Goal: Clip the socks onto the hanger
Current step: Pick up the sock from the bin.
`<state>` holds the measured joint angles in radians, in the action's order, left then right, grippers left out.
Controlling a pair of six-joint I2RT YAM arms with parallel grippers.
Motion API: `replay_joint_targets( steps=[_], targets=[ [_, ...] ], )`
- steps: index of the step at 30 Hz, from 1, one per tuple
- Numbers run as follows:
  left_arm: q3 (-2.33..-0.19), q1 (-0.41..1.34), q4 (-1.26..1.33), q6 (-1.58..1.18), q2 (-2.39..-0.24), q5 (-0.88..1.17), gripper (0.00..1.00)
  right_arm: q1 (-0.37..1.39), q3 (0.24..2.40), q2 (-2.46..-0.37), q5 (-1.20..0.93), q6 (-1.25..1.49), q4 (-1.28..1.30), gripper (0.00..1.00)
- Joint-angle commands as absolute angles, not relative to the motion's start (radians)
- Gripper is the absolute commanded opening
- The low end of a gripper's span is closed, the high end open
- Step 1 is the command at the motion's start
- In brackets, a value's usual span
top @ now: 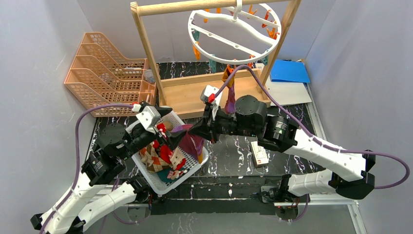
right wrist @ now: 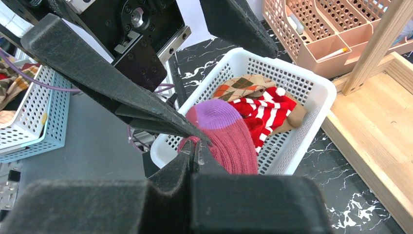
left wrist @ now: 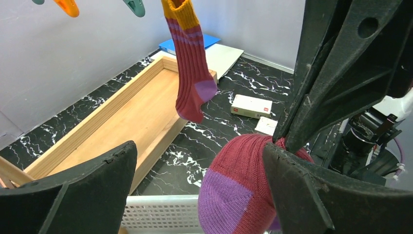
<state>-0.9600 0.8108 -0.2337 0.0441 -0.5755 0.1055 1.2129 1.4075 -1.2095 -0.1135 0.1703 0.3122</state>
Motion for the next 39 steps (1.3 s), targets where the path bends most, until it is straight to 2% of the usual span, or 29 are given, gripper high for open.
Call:
replay_joint_targets(
  steps=[1, 13, 23, 34, 39],
  targets=[
    [-1.011, 0.816, -0.246, 0.036, -0.574, 0.243, 0.98, 1.212, 1.393, -1.19, -0.052, 0.144, 0.205, 0.01],
    [-1.04, 0.817, -0.304, 0.039, -0.51, 0.199, 0.98, 1.212, 1.384, -1.2, 0.056, 0.134, 0.184, 0.01],
    [-1.066, 0.816, -0.316, 0.013, -0.555, 0.274, 0.97, 1.211, 1.407, -1.233, 0.033, 0.146, 0.153, 0.01],
    [-1.027, 0.816, -0.303, 0.075, -0.577, 0.084, 0.88, 1.211, 1.426, -1.239, -0.044, 0.18, 0.137, 0.01],
    [-1.009, 0.816, -0.302, 0.093, -0.582, 0.087, 0.77, 1.211, 1.425, -1.232, -0.049, 0.189, 0.131, 0.01]
  ],
)
